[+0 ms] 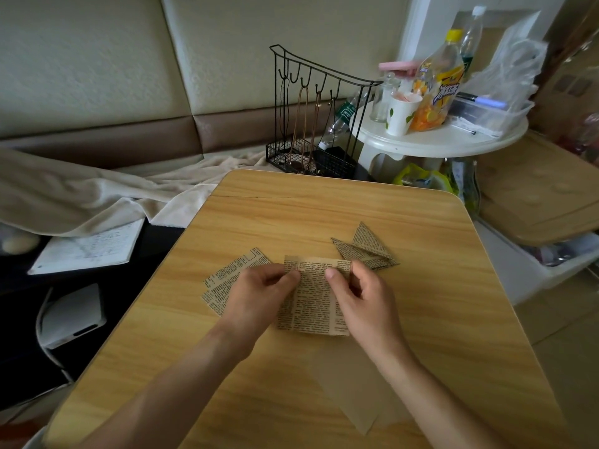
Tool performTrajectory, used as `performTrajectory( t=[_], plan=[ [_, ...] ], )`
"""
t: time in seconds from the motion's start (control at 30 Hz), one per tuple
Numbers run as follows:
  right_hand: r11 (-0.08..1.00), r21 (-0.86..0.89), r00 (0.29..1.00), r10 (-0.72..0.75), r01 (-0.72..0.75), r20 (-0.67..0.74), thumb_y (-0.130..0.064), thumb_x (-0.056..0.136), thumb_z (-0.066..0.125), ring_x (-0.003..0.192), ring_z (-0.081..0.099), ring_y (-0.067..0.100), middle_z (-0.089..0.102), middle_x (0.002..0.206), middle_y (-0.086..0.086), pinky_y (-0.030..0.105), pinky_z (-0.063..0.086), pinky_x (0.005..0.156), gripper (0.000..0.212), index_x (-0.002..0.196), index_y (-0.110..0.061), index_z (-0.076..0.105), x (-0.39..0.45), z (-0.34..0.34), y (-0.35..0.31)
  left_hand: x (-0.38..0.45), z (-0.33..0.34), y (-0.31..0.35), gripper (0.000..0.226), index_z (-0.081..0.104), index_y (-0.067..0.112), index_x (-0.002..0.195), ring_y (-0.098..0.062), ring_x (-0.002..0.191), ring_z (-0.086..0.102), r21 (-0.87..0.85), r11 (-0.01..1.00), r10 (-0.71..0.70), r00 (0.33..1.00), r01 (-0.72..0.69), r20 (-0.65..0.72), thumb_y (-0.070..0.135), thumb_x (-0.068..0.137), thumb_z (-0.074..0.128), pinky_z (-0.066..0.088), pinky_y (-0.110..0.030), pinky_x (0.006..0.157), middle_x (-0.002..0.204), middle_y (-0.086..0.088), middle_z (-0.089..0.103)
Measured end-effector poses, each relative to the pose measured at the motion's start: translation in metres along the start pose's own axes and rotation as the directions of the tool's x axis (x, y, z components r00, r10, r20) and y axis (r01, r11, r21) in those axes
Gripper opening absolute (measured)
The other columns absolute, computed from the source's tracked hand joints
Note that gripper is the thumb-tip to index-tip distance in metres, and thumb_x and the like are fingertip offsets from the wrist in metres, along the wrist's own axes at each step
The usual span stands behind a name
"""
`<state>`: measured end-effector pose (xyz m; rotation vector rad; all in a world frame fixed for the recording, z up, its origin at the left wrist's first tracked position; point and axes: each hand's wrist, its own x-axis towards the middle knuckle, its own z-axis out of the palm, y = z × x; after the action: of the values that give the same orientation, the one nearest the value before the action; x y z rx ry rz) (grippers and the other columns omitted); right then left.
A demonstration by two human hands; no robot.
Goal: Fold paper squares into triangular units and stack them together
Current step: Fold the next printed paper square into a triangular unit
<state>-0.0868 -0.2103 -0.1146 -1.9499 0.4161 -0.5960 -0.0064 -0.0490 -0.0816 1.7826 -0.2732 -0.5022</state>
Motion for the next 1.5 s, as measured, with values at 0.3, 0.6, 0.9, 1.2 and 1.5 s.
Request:
performTrajectory(
  t=[0.3,0.6,0.9,1.2,1.5],
  plan=[
    [0.932,-0.138,0.941,-0.339,0.335,0.000,-0.006,0.092,0.074,0.082,0.062,0.005,0.065,0.090,-0.010,0.018,0.046,0.072,0.016,0.105,-0.014,0.070,-0.005,0.003,-0.002,0.005,0.004,0.002,0.035,0.076,0.001,0.092,-0.026,0.077,0.069,-0.125,0.988,-0.095,0.993,0.086,-0.068,0.035,0.097,0.069,0.059,-0.050,0.079,0.095,-0.028,0.072],
    [0.849,-0.188,0.867,-0.467,0.495,0.173,-0.014,0.097,0.068,0.106,0.064,0.011,0.062,0.119,-0.002,0.028,0.055,0.090,0.035,0.132,-0.016,0.070,-0.012,0.007,-0.002,0.012,0.004,0.002,0.035,0.077,0.011,0.098,-0.017,0.077,0.068,-0.261,0.952,-0.165,0.986,0.161,0.007,0.040,0.103,0.057,0.052,-0.033,0.071,0.081,-0.004,0.074],
    [0.923,-0.062,0.922,-0.372,0.380,0.110,-0.018,0.101,0.064,0.085,0.064,0.010,0.064,0.092,-0.006,0.022,0.048,0.072,0.005,0.103,-0.014,0.063,-0.010,0.004,-0.008,0.014,0.001,-0.004,0.021,0.072,0.008,0.110,-0.019,0.077,0.074,-0.292,0.952,-0.091,0.996,0.091,0.013,0.016,0.091,0.076,0.057,-0.029,0.064,0.090,-0.012,0.076],
    [0.991,0.105,0.921,0.035,-0.082,0.387,-0.031,0.093,0.076,0.072,0.065,0.017,0.072,0.079,0.000,0.032,0.049,0.066,0.011,0.088,-0.021,0.072,0.014,-0.011,-0.011,0.012,0.003,-0.001,0.034,0.060,0.034,0.110,-0.012,0.062,0.069,0.063,0.986,0.157,0.988,-0.157,0.008,0.034,0.085,0.082,0.052,-0.029,0.054,0.076,0.001,0.075],
    [0.957,0.219,0.917,0.093,-0.190,0.388,-0.041,0.086,0.073,0.081,0.069,0.008,0.075,0.086,-0.007,0.023,0.054,0.073,0.016,0.090,-0.026,0.075,0.018,-0.015,-0.001,0.009,0.002,-0.007,0.047,0.066,0.017,0.110,-0.015,0.083,0.076,0.064,0.998,0.019,0.992,-0.027,0.124,0.026,0.073,0.093,0.063,-0.030,0.069,0.095,-0.002,0.078]
  ],
)
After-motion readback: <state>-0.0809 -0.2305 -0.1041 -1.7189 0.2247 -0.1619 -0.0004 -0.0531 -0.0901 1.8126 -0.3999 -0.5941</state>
